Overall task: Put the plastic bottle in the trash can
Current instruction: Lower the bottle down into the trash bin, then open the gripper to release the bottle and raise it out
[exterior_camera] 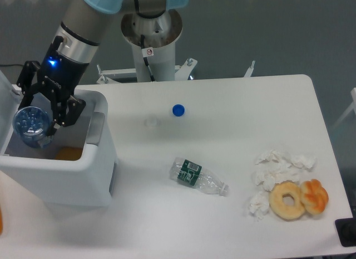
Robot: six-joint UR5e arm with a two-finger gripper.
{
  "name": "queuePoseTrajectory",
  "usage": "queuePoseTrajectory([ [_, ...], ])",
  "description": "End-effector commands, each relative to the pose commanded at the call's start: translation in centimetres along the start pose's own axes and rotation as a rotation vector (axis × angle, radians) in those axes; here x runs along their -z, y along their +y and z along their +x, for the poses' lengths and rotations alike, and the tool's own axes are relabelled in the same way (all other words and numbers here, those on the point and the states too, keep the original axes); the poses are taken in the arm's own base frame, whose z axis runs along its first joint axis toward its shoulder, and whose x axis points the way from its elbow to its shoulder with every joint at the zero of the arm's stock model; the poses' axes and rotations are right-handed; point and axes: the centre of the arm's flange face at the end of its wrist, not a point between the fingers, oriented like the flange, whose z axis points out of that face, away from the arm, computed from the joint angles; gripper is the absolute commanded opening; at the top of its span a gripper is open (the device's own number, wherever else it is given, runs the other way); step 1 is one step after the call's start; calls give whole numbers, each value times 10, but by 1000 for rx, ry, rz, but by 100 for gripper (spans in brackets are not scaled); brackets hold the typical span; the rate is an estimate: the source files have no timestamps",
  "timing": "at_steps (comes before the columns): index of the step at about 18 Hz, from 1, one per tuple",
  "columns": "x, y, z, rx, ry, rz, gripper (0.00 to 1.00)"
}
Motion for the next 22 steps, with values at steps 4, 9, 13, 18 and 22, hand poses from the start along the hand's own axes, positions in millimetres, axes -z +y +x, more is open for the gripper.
queuePoseTrajectory([
  [4, -2, 2, -1, 5, 2, -6, 84],
  [9, -7, 10, -3, 18, 9, -16, 85],
  [13, -3, 7, -4, 16, 2, -9, 87],
  [18, 18, 6, -18, 24, -37, 15, 100],
  [22, 71, -1, -51, 41, -138, 71, 100],
])
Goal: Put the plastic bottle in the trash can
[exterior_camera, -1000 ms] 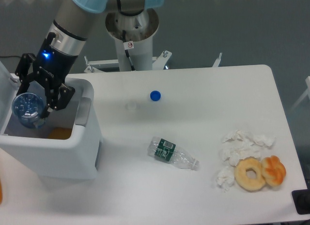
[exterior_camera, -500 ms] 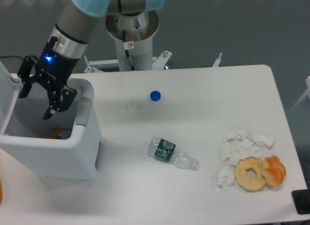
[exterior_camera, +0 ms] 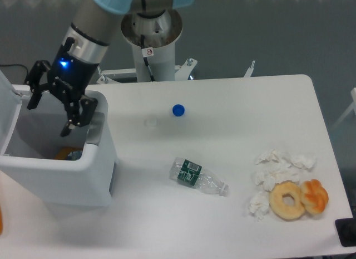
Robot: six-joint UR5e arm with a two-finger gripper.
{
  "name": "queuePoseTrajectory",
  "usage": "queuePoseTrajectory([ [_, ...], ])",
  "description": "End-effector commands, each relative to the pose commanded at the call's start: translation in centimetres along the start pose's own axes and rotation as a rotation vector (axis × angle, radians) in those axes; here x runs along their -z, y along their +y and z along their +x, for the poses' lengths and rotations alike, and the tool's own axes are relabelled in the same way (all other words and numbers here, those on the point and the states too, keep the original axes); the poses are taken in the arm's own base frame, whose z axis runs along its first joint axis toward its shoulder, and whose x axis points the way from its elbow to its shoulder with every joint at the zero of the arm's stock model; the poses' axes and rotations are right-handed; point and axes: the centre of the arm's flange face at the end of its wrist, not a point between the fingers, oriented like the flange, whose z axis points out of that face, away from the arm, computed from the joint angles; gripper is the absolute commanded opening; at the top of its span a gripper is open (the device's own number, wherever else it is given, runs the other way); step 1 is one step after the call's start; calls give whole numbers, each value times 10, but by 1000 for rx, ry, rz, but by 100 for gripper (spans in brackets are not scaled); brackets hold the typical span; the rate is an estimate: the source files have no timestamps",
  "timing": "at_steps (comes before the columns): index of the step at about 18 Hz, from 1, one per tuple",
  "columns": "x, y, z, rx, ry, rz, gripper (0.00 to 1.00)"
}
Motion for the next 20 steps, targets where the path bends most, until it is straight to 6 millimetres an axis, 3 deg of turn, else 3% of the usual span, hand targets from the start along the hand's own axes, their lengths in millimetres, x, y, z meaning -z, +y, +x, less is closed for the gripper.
queuePoseTrajectory([
  [8, 58, 18, -96, 87, -173, 21, 100],
  [13, 54, 30, -123, -135, -310, -154, 100],
  [17, 31, 52, -158, -213, -365, -321, 100],
  [20, 23, 54, -155, -301, -345, -356, 100],
])
